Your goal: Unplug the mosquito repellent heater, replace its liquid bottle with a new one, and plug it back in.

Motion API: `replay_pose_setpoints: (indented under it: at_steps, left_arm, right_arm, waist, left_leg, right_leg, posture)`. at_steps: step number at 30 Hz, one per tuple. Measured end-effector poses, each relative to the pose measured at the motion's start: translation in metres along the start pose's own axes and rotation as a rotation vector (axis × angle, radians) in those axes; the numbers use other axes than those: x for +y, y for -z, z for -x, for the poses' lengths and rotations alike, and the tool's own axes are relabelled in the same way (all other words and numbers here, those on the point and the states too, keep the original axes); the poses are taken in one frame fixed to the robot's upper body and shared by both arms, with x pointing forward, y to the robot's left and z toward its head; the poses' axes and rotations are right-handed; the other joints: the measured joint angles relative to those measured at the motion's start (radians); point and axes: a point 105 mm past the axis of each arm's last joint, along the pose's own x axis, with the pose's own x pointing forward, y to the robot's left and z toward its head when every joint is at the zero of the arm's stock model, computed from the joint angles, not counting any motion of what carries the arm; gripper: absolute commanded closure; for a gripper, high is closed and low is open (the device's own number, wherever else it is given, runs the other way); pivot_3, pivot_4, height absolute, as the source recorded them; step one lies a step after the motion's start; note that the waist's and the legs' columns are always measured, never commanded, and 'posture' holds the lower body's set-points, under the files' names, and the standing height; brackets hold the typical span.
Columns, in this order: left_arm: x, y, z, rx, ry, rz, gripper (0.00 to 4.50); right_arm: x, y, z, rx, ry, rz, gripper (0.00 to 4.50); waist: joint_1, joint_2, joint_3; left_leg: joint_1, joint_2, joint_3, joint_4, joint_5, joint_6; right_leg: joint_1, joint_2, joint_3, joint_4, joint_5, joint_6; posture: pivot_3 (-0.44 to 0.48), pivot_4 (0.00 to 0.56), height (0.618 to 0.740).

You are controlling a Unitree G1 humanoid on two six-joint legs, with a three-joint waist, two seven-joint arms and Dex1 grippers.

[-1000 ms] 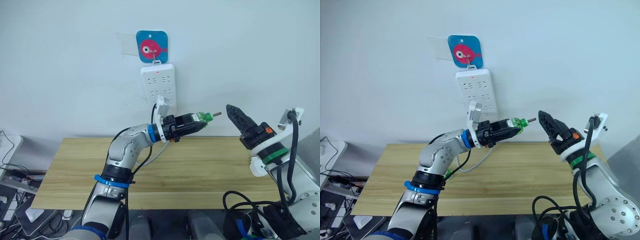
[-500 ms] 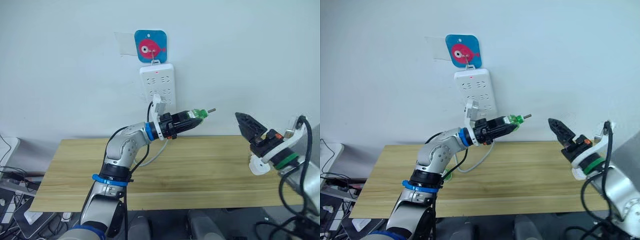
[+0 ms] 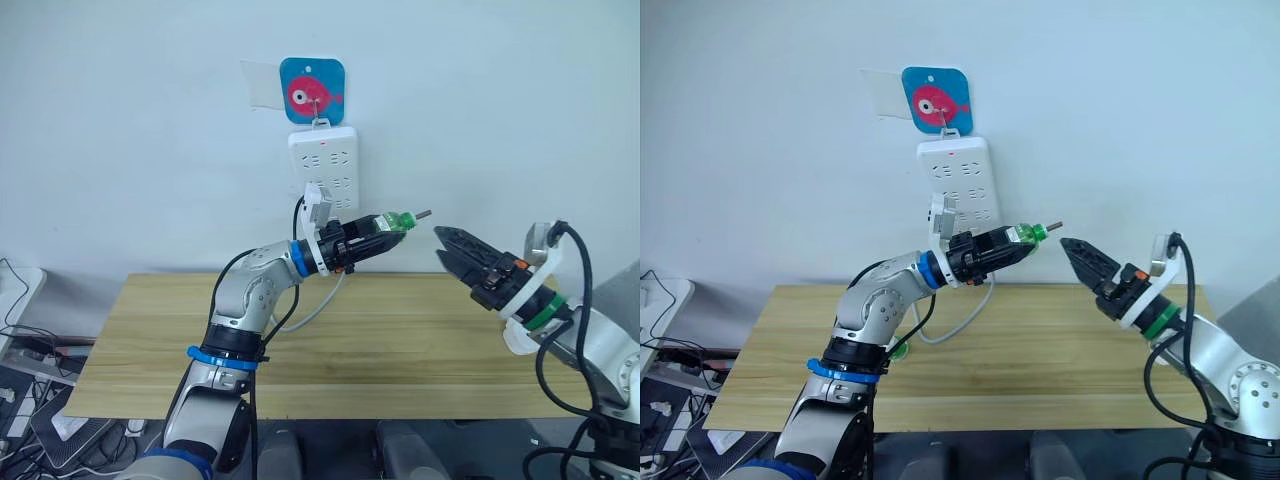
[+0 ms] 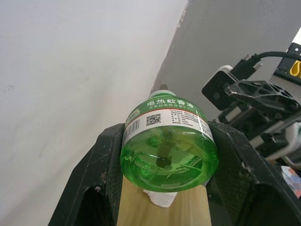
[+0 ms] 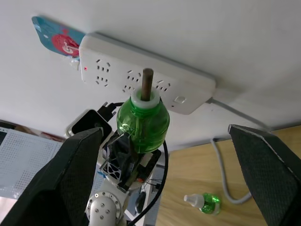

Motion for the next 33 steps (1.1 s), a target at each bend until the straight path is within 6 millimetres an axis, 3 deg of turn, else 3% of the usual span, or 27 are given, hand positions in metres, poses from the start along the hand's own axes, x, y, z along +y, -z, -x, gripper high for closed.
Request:
replay_pose_setpoints:
  at_steps: [5, 11, 23, 27, 33]
  left_arm:
    - [-0.003, 0.003, 0.000, -0.001, -0.003, -0.002, 2.24]
    - [-0.007, 0.012, -0.002, 0.023, 0.004, -0.009, 2.24]
    - [-0.014, 0.009, -0.010, 0.009, 0.033, -0.041, 2.24]
    - [-0.014, 0.010, -0.009, 0.011, 0.030, -0.042, 2.24]
    - [-0.015, 0.008, -0.009, 0.005, 0.031, -0.049, 2.24]
  right_arm:
    - [0.007, -0.005, -0.010, -0.054, 0.002, -0.014, 0.02]
    - [0.018, 0.004, -0.021, -0.050, -0.021, -0.018, 0.02]
    - [0.018, 0.006, -0.029, -0.070, -0.001, -0.001, 0.02]
    - [0.018, 0.005, -0.029, -0.080, -0.002, -0.007, 0.88]
    - [0.016, 0.006, -0.030, -0.078, 0.005, -0.006, 3.06]
  waist:
    - [0.001, 0.000, 0.000]
    - [0.001, 0.000, 0.000]
    - [0.001, 0.000, 0.000]
    - [0.001, 0.000, 0.000]
    - [0.001, 0.000, 0.000]
  left_leg:
    - [0.000, 0.000, 0.000, 0.000, 0.000, 0.000]
    - [0.000, 0.000, 0.000, 0.000, 0.000, 0.000]
    - [0.000, 0.000, 0.000, 0.000, 0.000, 0.000]
    - [0.000, 0.000, 0.000, 0.000, 0.000, 0.000]
    - [0.000, 0.000, 0.000, 0.000, 0.000, 0.000]
  right_leg:
    - [0.000, 0.000, -0.001, 0.000, 0.000, 0.000]
    - [0.000, 0.000, 0.000, 0.000, 0.001, -0.001]
    - [0.000, 0.000, -0.001, 0.000, 0.001, -0.002]
    - [0.000, 0.000, -0.001, 0.000, 0.001, -0.002]
    - [0.000, 0.000, -0.001, 0.000, 0.001, -0.002]
  posture:
    - [-0.028, 0.150, 0.740]
    - [-0.031, 0.145, 0.740]
    - [-0.035, 0.146, 0.740]
    - [-0.034, 0.146, 0.740]
    - [-0.033, 0.148, 0.740]
